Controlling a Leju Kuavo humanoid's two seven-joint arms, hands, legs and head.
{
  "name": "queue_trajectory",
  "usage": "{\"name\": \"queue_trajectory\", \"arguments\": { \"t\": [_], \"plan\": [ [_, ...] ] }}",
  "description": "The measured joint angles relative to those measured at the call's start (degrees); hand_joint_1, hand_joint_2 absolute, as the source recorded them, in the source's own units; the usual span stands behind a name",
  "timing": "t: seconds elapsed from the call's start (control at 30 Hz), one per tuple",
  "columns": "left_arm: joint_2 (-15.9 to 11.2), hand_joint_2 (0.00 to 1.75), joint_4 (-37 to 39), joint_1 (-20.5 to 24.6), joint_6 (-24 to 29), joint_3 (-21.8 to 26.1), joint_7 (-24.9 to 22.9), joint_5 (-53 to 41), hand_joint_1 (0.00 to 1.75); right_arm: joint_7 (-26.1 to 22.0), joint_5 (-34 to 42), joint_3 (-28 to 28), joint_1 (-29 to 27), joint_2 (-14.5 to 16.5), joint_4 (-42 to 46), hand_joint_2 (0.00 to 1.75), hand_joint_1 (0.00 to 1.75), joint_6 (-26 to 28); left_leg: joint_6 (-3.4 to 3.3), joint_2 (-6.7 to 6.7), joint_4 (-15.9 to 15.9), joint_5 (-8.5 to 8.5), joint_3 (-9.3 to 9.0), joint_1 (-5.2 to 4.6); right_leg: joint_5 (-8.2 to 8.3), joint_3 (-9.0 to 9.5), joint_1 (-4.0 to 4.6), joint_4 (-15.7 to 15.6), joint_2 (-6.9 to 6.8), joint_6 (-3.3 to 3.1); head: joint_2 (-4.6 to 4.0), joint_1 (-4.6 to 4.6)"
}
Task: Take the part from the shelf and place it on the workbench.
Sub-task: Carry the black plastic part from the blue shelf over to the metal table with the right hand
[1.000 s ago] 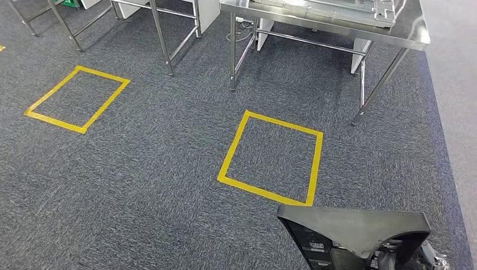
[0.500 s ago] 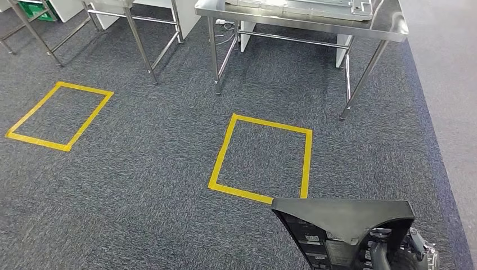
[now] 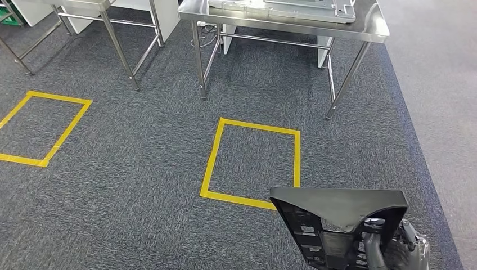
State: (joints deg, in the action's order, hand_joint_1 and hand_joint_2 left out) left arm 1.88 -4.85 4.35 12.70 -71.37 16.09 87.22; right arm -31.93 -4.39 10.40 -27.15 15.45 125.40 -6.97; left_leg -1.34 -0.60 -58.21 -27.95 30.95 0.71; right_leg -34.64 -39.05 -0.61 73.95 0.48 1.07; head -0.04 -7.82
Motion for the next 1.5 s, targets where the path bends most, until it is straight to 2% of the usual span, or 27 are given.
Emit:
{"name": "queue_trajectory", "arguments": {
  "t": [0.03,0.1,0.13,0.17,0.23,0.3,0.37,0.43,0.5,0.53,0.63,0.67,0.8,0.83,0.9,0.97,1.03,1.07,1.1,1.17,1.2,1.23,1.3,1.33,1.4,1.47,1.5],
  "plan": [
    [0.01,1.75,0.00,-0.06,-0.02,-0.01,0.01,0.01,0.00,0.00,0.00,-0.14,0.07,-0.17,-0.19,1.75,1.75,0.19,0.06,0.06,0.00,-0.35,-0.43,-0.03,1.72,0.04,0.01,-1.58,-0.07,-0.08,0.00,0.00],
    [0.05,1.75,-0.01,-0.09,-0.09,-0.02,0.04,0.00,0.00,0.01,-0.01,-0.46,0.25,-0.48,-0.48,1.75,1.75,0.67,0.30,0.16,0.09,-1.12,-1.43,-0.06,6.67,2.30,0.20,-8.45,-0.35,-0.60,0.00,0.00],
    [0.07,1.75,-0.01,-0.04,-0.12,-0.02,0.06,-0.01,0.00,0.02,-0.01,-0.63,0.36,-0.62,-0.61,1.75,1.75,0.84,0.50,0.22,0.13,-1.46,-1.84,-0.11,7.65,3.28,0.45,-11.53,-0.62,-0.93,0.00,0.02],
    [0.08,1.75,-0.02,0.00,-0.15,-0.02,0.07,-0.01,0.00,0.04,-0.01,-0.83,0.47,-0.74,-0.71,1.75,1.75,1.00,0.78,0.31,0.26,-1.73,-2.05,-0.17,7.98,3.92,0.68,-13.48,-0.83,-1.32,0.00,0.04],
    [0.09,1.75,-0.02,0.00,-0.23,-0.02,0.07,-0.01,0.00,0.05,0.01,-1.14,0.58,-0.93,-0.88,1.75,1.75,1.24,1.49,0.53,0.08,-1.76,-2.53,-0.33,7.48,4.18,0.93,-14.75,-0.93,-1.94,0.00,0.06],
    [0.06,1.75,-0.02,-0.01,-0.32,-0.02,0.05,-0.01,0.00,0.05,0.04,-1.39,0.56,-1.08,-0.98,1.75,1.75,1.60,2.09,0.65,-1.16,-1.86,-2.60,-0.36,8.04,5.19,0.61,-15.27,-0.70,-2.54,0.00,0.03],
    [0.01,1.75,-0.02,0.15,-0.34,-0.02,0.02,-0.01,0.00,0.04,0.10,-1.76,0.65,-1.24,-1.05,1.75,1.75,2.05,2.45,0.62,-5.94,-3.07,-0.21,-0.25,7.62,6.33,0.39,-15.58,-0.64,-3.09,0.00,0.01],
    [0.00,1.75,-0.02,0.18,-0.40,-0.02,-0.01,-0.04,0.00,0.04,0.17,-2.17,0.72,-1.44,-1.20,1.75,1.75,2.50,2.81,0.61,-13.18,-5.90,4.31,-0.15,6.83,7.05,0.48,-15.63,-0.56,-3.45,0.00,-0.02],
    [-0.01,1.75,-0.03,-0.05,-0.48,-0.03,-0.02,-0.11,0.00,0.04,0.21,-2.46,0.69,-1.61,-1.46,1.75,1.75,2.82,3.06,0.61,-16.49,-7.70,7.50,-0.13,5.91,8.05,0.61,-15.61,-0.28,-3.51,0.00,-0.02],
    [-0.02,1.75,-0.04,-0.16,-0.50,-0.03,-0.02,-0.13,0.00,0.05,0.22,-2.59,0.67,-1.72,-1.58,1.75,1.75,2.94,3.00,0.61,-15.42,-7.04,7.80,-0.15,5.43,8.72,0.68,-15.61,-0.12,-3.48,0.00,-0.02],
    [-0.26,1.75,-0.03,-0.32,-0.51,-0.04,-0.03,-0.14,0.00,0.10,0.25,-2.97,0.68,-2.00,-1.76,1.75,1.75,3.32,1.68,0.59,-5.35,-0.27,5.40,-0.56,3.82,10.86,0.92,-15.64,0.11,-3.17,0.00,-0.01],
    [-0.37,1.75,-0.03,-0.32,-0.53,-0.04,-0.05,-0.14,0.00,0.15,0.26,-3.11,0.70,-2.08,-1.82,1.75,1.75,3.48,1.26,0.54,-3.07,0.94,4.70,-0.78,3.28,11.28,0.96,-15.66,0.17,-2.88,0.00,0.01],
    [-0.38,1.75,-0.08,-0.36,-0.57,-0.08,-0.12,-0.13,0.00,0.41,0.27,-3.65,0.63,-2.46,-1.98,1.75,1.75,3.98,0.12,0.45,-0.66,1.32,2.59,-0.79,2.87,12.33,0.92,-14.48,0.28,-1.44,0.00,0.05],
    [-0.36,1.75,-0.10,-0.32,-0.57,-0.08,-0.11,-0.12,0.00,0.42,0.26,-3.73,0.66,-2.61,-1.98,1.75,1.75,4.02,-0.16,0.46,-0.16,1.26,1.77,-0.61,3.13,11.72,0.87,-12.76,0.23,-1.10,0.00,0.06],
    [-0.32,1.75,-0.13,-0.14,-0.57,-0.09,-0.10,-0.10,0.00,0.51,0.25,-3.86,0.73,-2.90,-1.99,1.75,1.75,4.15,-0.51,0.49,0.56,0.83,0.28,-0.46,2.33,7.96,0.50,-6.90,0.11,-0.43,0.00,0.10],
    [-0.33,1.75,-0.13,-0.13,-0.57,-0.10,-0.09,-0.09,0.00,0.64,0.15,-4.00,0.74,-3.20,-2.02,1.75,1.75,4.43,-0.52,0.42,0.80,-0.14,-0.87,-0.35,-0.89,2.65,0.02,-1.05,0.03,0.13,0.00,0.11],
    [-0.31,1.75,-0.14,-0.32,-0.58,-0.11,-0.09,-0.04,0.00,0.76,0.02,-4.17,0.72,-3.55,-2.09,1.75,1.75,4.90,-0.21,0.29,0.84,-1.54,-2.50,-0.12,-3.42,-0.32,-0.37,-0.51,-0.13,0.60,0.00,0.11],
    [-0.29,1.75,-0.15,-0.38,-0.60,-0.13,-0.09,-0.02,0.00,0.81,-0.01,-4.27,0.71,-3.73,-2.14,1.75,1.75,5.14,0.00,0.22,0.84,-2.34,-3.54,0.03,-2.61,-0.62,-0.53,-2.66,-0.25,0.83,0.00,0.11],
    [-0.28,1.75,-0.16,-0.42,-0.61,-0.15,-0.09,0.01,0.00,0.85,-0.03,-4.34,0.70,-3.91,-2.21,1.75,1.75,5.38,0.24,0.19,0.87,-3.17,-4.44,0.14,0.03,-0.53,-0.66,-5.75,-0.43,1.01,0.00,0.11],
    [-0.27,1.75,-0.18,-0.37,-0.62,-0.22,-0.09,0.11,0.00,0.98,-0.10,-4.45,0.71,-4.19,-2.45,1.75,1.75,5.81,0.86,0.20,0.86,-4.81,-6.01,0.14,7.76,-0.26,-0.61,-11.37,-0.87,0.80,0.00,0.12],
    [-0.26,1.75,-0.19,-0.32,-0.62,-0.25,-0.11,0.16,0.00,1.06,-0.15,-4.50,0.70,-4.29,-2.59,1.75,1.75,6.02,1.26,0.24,1.19,-5.41,-6.54,0.08,10.31,-0.17,-0.47,-12.76,-0.95,0.41,0.00,0.10],
    [-0.26,1.75,-0.20,-0.22,-0.63,-0.28,-0.13,0.21,0.00,1.13,-0.19,-4.56,0.74,-4.45,-2.71,1.75,1.75,6.21,1.71,0.27,1.23,-5.52,-7.14,0.00,11.33,0.04,-0.34,-13.38,-0.88,-0.12,0.00,0.08],
    [-0.24,1.75,-0.22,0.03,-0.66,-0.32,-0.16,0.21,0.00,1.21,-0.31,-4.67,0.87,-4.73,-2.81,1.75,1.75,6.46,2.49,0.32,0.24,-4.74,-7.41,0.07,10.49,1.31,-0.33,-13.93,-0.46,-1.12,0.00,0.05],
    [-0.24,1.75,-0.23,0.17,-0.68,-0.33,-0.16,0.21,0.00,1.22,-0.35,-4.72,1.02,-4.85,-2.83,1.75,1.75,6.56,2.73,0.33,-1.92,-3.94,-6.67,0.12,10.04,2.17,-0.41,-14.31,-0.38,-1.56,0.00,0.05],
    [-0.23,1.75,-0.24,0.38,-0.77,-0.36,-0.16,0.21,0.00,1.30,-0.42,-4.84,1.33,-4.94,-2.93,1.75,1.75,6.76,2.96,0.35,-8.27,-3.81,-2.90,0.27,9.01,3.77,-0.44,-14.70,-0.36,-2.23,0.00,0.04],
    [-0.20,1.75,-0.24,0.34,-0.86,-0.38,-0.25,0.25,0.00,1.56,-0.49,-4.99,1.64,-5.01,-3.22,1.75,1.75,6.98,3.09,0.35,-14.24,-7.32,2.21,0.28,7.56,5.41,-0.25,-14.76,-0.26,-2.64,0.00,0.03],
    [-0.19,1.75,-0.24,0.25,-0.90,-0.39,-0.30,0.29,0.00,1.75,-0.55,-5.06,1.74,-5.05,-3.41,1.75,1.75,7.08,3.10,0.35,-15.53,-9.59,4.25,0.27,6.77,6.35,-0.14,-14.77,-0.14,-2.72,0.00,0.03]
  ]
}}
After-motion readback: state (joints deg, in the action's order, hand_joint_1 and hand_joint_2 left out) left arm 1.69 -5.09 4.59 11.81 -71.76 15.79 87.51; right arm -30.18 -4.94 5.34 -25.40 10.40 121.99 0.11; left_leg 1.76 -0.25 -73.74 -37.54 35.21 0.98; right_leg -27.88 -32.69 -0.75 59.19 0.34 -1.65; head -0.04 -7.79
